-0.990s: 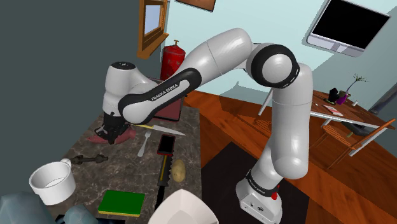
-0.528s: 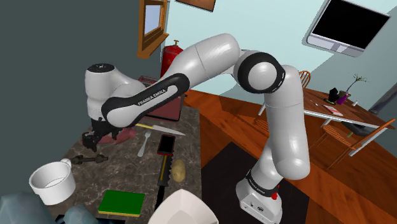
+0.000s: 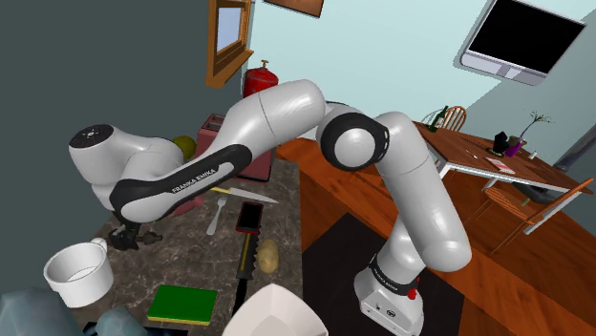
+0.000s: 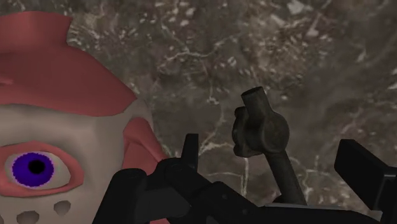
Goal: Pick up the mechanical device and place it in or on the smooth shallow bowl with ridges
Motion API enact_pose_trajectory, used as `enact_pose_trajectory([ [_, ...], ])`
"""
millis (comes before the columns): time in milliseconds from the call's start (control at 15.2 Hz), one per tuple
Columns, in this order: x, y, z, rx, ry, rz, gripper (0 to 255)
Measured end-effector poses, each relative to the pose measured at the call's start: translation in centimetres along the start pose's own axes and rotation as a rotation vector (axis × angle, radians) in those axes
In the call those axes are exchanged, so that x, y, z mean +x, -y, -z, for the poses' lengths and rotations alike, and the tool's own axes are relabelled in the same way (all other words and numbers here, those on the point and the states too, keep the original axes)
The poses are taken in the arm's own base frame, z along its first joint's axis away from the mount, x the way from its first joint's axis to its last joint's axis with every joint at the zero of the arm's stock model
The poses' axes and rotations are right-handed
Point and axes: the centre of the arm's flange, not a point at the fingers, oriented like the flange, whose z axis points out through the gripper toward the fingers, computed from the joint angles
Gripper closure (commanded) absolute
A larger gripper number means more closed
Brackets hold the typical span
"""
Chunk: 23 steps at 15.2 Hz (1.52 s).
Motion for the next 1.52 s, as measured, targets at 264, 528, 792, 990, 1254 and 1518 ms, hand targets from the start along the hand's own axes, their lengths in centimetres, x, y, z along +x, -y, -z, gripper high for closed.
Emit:
enact_pose_trajectory([
  [264,0.1,0.0,-1.7,-0.002,0.001,0.003,0],
  [528,0.1,0.1,-1.9,-0.002,0.0,0.003,0],
  [792,0.1,0.1,-1.9,-0.002,0.0,0.003,255],
  [990,0.1,0.1,-1.9,-0.002,0.0,0.003,255],
  [1254,0.1,0.1,-1.9,-0.002,0.0,0.003,255],
  [1518,0.0,-0.2,-0.9,-0.002,0.0,0.003,255],
])
